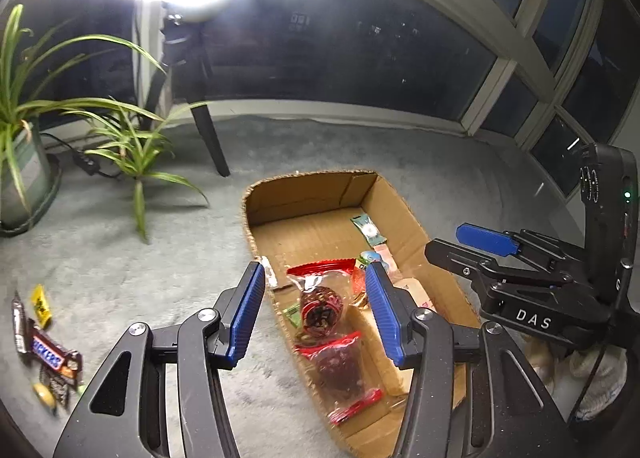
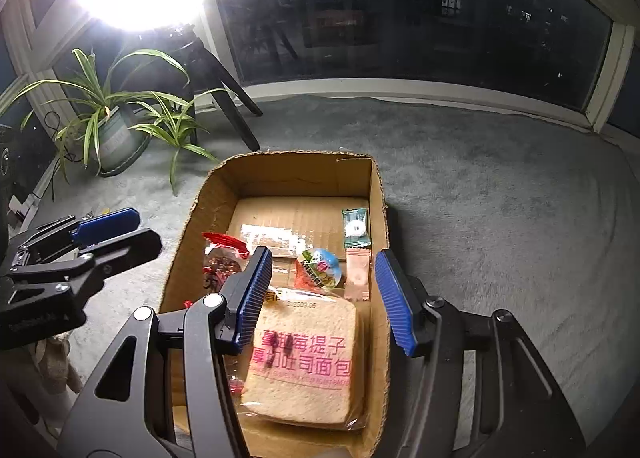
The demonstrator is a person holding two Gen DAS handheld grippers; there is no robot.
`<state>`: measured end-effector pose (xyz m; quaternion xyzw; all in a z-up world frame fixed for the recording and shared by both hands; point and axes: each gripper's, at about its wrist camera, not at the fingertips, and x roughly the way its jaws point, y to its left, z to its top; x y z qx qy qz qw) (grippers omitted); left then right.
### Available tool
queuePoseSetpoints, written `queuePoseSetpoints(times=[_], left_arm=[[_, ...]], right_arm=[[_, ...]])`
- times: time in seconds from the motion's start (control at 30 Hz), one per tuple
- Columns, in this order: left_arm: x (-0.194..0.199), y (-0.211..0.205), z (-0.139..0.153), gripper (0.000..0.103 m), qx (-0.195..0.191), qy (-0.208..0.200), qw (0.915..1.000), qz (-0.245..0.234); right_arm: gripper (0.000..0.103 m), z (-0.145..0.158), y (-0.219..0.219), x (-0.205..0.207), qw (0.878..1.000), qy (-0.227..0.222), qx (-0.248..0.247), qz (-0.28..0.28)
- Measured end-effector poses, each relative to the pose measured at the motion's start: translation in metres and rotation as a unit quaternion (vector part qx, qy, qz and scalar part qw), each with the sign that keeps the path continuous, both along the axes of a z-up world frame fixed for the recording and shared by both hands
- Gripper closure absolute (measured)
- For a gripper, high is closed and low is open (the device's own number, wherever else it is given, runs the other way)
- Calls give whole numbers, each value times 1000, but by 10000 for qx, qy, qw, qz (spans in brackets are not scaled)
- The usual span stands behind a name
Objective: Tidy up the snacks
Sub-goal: 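Open both tools to drop the nut bag and pink packet into the box, then grasp the green-blue egg snack with the left tool while the right grasps the clear green-ball bag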
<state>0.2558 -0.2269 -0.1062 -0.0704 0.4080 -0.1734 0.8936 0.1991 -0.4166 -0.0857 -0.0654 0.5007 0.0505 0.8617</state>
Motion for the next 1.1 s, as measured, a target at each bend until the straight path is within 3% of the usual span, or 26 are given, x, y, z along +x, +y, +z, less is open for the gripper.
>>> queuePoseSetpoints(times=[0.33,0.67,1.1], left_arm=[[-29,39,5,52,-85,-99,9998,167],[-60,108,-2,52,-56,-91,9987,500],[-99,226,-28,52,396,181,9912,1251]], right_arm=[[47,11,35,-19,9997,-133,120,138],[47,8,102,-37,9980,-57,265,564],[47,-37,196,-44,9903,401,532,1220]])
